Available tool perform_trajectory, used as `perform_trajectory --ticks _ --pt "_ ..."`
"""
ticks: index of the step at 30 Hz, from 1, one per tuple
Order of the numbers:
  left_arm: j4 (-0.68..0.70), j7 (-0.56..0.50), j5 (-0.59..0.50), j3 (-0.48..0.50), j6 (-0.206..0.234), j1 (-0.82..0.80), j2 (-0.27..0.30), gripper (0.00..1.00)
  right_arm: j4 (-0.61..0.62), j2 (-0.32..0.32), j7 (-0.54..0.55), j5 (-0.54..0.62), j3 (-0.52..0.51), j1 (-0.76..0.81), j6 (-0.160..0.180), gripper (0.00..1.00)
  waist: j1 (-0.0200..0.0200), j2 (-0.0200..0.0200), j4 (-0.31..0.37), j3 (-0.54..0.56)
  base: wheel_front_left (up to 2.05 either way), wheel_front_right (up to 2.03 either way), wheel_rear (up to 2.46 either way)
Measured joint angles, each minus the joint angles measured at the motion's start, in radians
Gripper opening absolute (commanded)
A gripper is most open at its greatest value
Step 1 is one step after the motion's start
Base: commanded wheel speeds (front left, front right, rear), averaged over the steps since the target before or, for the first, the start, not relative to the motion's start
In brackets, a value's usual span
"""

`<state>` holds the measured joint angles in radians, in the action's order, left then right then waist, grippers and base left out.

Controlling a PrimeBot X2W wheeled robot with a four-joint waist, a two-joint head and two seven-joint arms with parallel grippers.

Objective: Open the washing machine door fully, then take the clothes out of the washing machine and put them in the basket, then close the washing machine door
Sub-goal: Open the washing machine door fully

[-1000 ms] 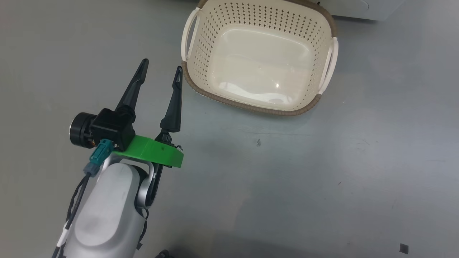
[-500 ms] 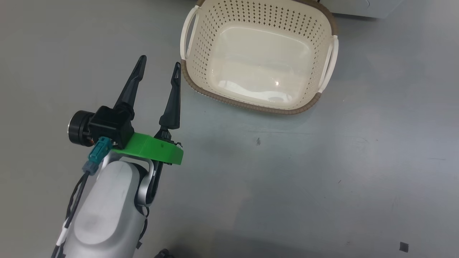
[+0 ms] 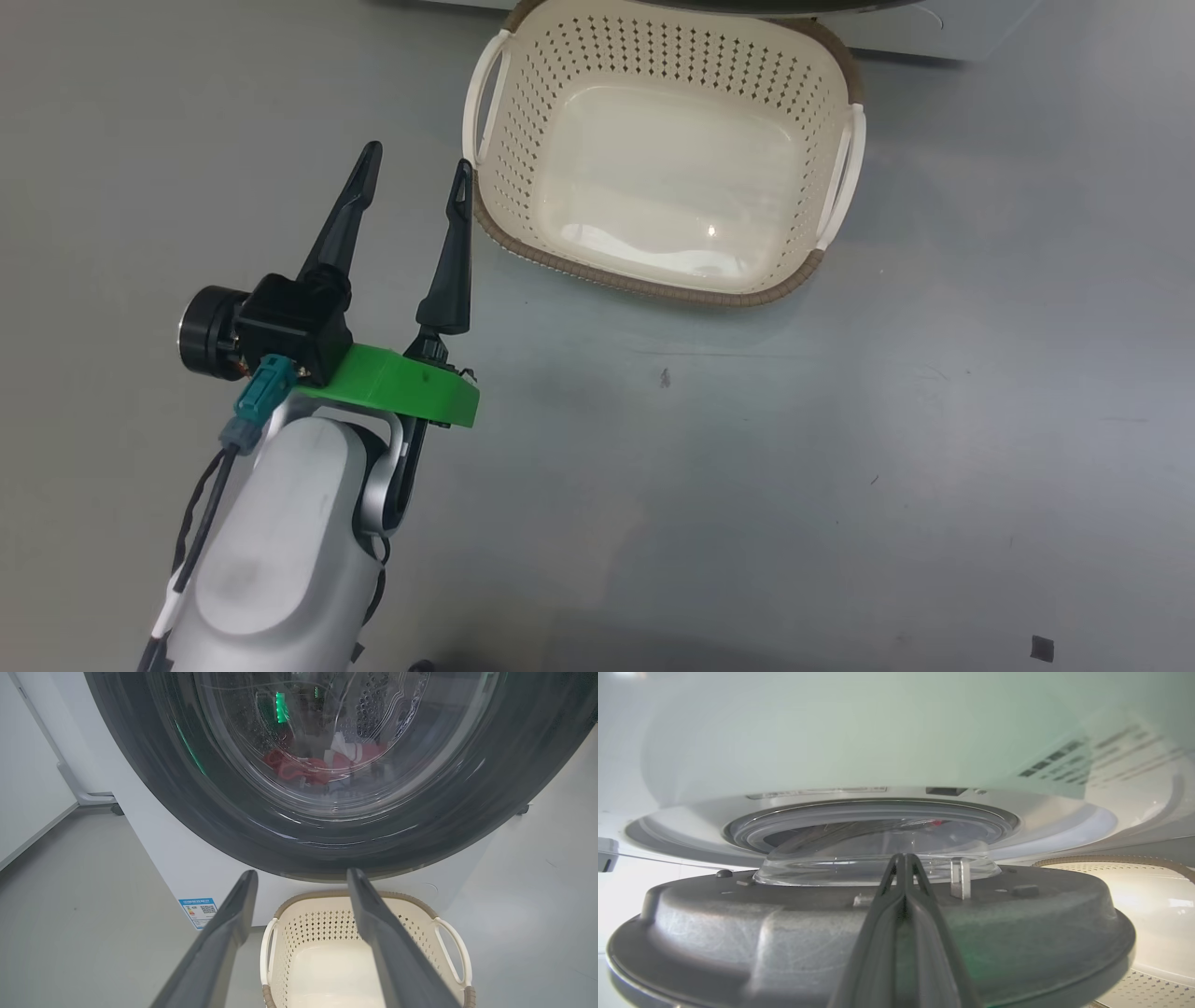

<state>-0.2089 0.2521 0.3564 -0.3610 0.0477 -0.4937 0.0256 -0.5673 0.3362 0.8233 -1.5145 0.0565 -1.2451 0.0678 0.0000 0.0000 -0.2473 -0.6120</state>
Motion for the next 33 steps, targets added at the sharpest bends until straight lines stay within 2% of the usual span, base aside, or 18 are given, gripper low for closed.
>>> perform_trajectory --ticks 12,33 --pt "-0.012 0.000 0.000 -0.003 0.001 0.001 0.000 1.00 -0.009 -0.006 0.061 -0.024 0.017 0.082 -0.044 0.00 0.0000 0.0000 0.003 0.050 0.00 0.00 0.00" --pt "-0.058 0.000 -0.024 0.001 0.000 0.053 0.000 1.00 -0.022 -0.088 0.118 -0.072 0.047 0.237 -0.110 0.00 0.0000 0.0000 0.039 0.168 0.00 0.00 0.00"
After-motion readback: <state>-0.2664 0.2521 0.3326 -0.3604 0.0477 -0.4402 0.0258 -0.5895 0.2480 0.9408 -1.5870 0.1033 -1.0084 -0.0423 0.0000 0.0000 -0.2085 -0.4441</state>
